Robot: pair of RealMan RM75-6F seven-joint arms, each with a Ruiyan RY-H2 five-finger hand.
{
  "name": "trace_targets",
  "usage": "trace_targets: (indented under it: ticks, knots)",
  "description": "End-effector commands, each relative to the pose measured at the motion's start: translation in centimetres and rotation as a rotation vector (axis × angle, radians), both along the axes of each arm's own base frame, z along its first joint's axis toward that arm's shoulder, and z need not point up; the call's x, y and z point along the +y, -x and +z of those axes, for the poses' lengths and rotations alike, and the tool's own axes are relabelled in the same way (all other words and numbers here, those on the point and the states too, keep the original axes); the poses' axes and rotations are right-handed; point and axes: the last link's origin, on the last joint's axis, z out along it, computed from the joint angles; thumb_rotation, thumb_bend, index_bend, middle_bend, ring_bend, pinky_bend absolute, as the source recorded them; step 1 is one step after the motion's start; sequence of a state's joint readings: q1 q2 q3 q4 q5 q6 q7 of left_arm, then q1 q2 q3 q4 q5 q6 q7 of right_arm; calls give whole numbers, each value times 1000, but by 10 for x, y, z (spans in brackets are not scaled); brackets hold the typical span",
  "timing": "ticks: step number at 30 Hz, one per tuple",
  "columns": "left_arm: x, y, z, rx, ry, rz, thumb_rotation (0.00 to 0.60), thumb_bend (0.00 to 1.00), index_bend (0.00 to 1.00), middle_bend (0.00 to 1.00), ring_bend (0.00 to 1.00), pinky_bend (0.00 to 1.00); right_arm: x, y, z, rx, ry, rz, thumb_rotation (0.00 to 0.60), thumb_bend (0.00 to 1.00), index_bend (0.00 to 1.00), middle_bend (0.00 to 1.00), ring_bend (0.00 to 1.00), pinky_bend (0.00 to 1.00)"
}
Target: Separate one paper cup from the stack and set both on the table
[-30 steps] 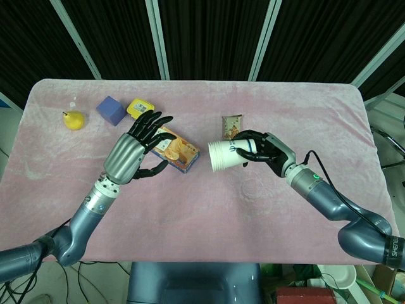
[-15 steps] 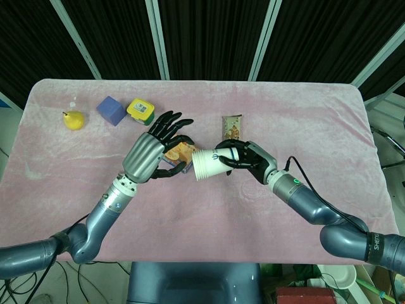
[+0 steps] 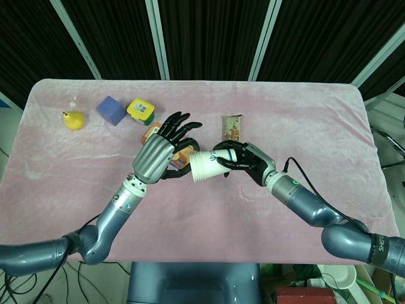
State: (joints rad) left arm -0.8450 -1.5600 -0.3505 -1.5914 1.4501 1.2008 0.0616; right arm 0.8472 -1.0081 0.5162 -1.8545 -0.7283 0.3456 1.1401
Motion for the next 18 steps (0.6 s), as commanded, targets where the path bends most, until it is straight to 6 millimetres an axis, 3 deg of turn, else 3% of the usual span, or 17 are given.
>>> trace_targets:
  ticks: [1, 18]
  knots:
    - [0, 0, -1, 2, -4, -1, 600, 330, 462, 174, 0, 37, 0, 1, 0, 0, -2, -2, 600, 542, 643, 506, 599, 587]
    - [5, 1, -8, 17, -9, 7, 600, 414, 503, 204, 0, 38, 0, 1, -3, 21, -15, 16, 600, 542, 650, 506, 602, 591]
